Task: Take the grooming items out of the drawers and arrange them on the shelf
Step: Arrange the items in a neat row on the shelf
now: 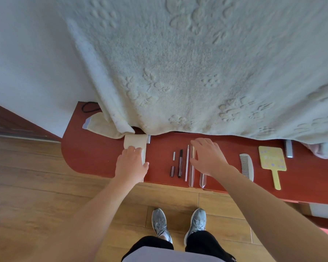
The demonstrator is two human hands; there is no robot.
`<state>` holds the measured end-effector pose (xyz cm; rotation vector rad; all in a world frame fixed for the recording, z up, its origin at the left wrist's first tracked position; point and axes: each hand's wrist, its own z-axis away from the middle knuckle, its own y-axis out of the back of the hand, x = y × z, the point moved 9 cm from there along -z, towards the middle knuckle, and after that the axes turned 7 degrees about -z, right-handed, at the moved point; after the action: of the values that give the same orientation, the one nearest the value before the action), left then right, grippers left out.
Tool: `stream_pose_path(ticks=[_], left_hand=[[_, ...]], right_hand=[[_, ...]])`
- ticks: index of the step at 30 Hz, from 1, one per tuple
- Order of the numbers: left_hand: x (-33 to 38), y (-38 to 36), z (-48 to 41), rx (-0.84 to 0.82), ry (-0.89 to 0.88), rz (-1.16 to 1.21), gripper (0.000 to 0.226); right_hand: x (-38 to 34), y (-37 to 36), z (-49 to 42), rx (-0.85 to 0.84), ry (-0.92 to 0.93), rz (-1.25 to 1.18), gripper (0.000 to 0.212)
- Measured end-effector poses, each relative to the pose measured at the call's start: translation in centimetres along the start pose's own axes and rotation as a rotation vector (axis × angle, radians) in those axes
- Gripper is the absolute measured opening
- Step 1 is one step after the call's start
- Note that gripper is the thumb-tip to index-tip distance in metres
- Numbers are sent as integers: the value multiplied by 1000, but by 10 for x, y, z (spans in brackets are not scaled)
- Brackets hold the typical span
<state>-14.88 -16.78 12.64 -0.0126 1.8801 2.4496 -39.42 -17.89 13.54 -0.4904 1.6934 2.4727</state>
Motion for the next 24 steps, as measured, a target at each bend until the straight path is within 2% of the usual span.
stream_pose_path(ticks=[6,14,24], left_hand=[[-7,-8,2,1,62,-19,54],[-17,-25,1,-94,214,76,73],[-19,-48,-1,-139,261,102,90]], right_hand=[[8,-2,15,4,-23,0,64],[42,-8,35,-18,-126,-9,60],[76,-33,45,-111,-216,-6,72]])
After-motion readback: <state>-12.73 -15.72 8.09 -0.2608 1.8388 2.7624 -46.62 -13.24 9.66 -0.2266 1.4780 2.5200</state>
